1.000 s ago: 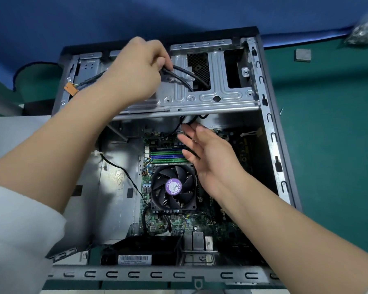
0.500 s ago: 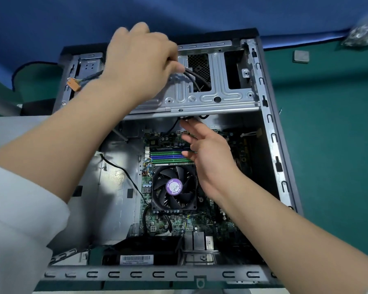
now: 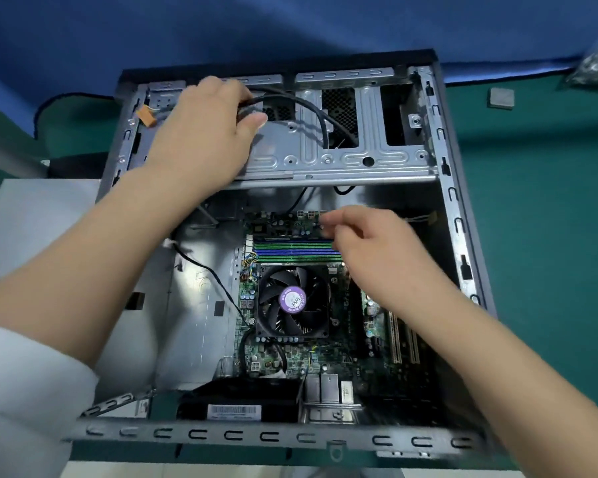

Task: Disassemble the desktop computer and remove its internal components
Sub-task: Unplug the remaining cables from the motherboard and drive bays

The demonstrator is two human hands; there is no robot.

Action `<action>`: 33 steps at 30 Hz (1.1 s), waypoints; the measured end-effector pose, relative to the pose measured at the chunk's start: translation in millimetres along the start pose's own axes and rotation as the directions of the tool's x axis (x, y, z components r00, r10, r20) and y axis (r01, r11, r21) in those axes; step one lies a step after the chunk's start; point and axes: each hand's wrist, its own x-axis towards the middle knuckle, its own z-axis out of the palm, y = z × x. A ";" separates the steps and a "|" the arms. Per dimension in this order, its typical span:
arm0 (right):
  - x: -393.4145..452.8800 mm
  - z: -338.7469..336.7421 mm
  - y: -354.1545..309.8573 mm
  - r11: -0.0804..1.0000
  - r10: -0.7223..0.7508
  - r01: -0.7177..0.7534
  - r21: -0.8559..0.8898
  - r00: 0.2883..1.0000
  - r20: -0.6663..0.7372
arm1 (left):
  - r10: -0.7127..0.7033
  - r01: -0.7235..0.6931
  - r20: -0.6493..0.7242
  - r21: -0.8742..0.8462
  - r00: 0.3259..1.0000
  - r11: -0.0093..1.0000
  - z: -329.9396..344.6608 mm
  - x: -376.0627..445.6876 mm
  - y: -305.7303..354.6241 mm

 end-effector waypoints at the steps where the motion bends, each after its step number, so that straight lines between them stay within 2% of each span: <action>1: -6.5 -10.4 0.3 0.967 -0.154 0.143 -0.209 0.987 -0.038 | -0.021 0.021 0.001 -0.053 1.000 0.998 1.9 -1.7 0.1; 3: -14.8 -31.8 5.5 0.809 -0.400 0.302 -0.504 0.911 -0.098 | -0.070 0.066 -0.028 -0.136 0.997 0.989 5.0 -3.4 2.3; 5: -17.0 -49.2 16.2 0.769 -0.466 0.303 -0.563 0.869 -0.169 | -0.130 0.116 -0.068 -0.179 0.989 0.977 7.4 -5.2 5.8; 8: -16.5 -58.3 34.0 0.772 -0.493 0.320 -0.549 0.846 -0.200 | -0.194 0.155 -0.124 -0.270 0.973 0.950 8.5 -9.2 13.7; 11: -17.8 -54.4 43.2 0.811 -0.476 0.329 -0.483 0.852 -0.218 | -0.218 0.173 -0.110 -0.320 0.970 0.931 4.6 -23.2 21.8; 16: -17.3 -52.4 46.5 0.914 -0.344 0.246 -0.322 0.890 -0.298 | -0.006 -0.071 -0.181 -0.412 0.983 0.908 -3.3 -70.7 64.6; 18: -18.3 -51.8 46.5 0.924 -0.334 0.252 -0.288 0.899 -0.283 | 0.122 -0.144 -0.079 -0.435 0.989 0.889 4.2 -84.9 86.9; 20: -18.8 -51.9 46.5 0.922 -0.340 0.266 -0.280 0.902 -0.265 | 0.163 -0.100 0.108 -0.440 0.981 0.892 18.7 -92.2 105.7; 22: -18.6 -52.1 46.7 0.924 -0.337 0.268 -0.273 0.907 -0.253 | 0.040 0.103 0.345 -0.385 0.938 0.917 34.6 -94.4 119.4; 24: -18.6 -52.5 47.2 0.924 -0.334 0.264 -0.275 0.909 -0.249 | -0.060 0.213 0.474 -0.276 0.878 0.937 46.6 -92.6 127.7; 26: -18.7 -52.6 47.4 0.926 -0.332 0.264 -0.270 0.909 -0.250 | -0.075 0.194 0.446 -0.228 0.892 0.954 51.8 -90.2 131.7; 29: -19.7 -52.4 47.5 0.934 -0.325 0.264 -0.241 0.909 -0.261 | -0.063 0.125 0.300 -0.191 0.952 0.973 57.4 -92.2 127.4; 31: -20.0 -52.2 47.4 0.937 -0.323 0.266 -0.226 0.906 -0.274 | -0.090 0.191 0.352 -0.264 0.932 0.945 61.6 -94.7 119.6; 33: -19.6 -51.9 47.1 0.939 -0.322 0.269 -0.213 0.904 -0.281 | -0.090 0.309 0.504 -0.370 0.859 0.876 64.3 -95.9 113.5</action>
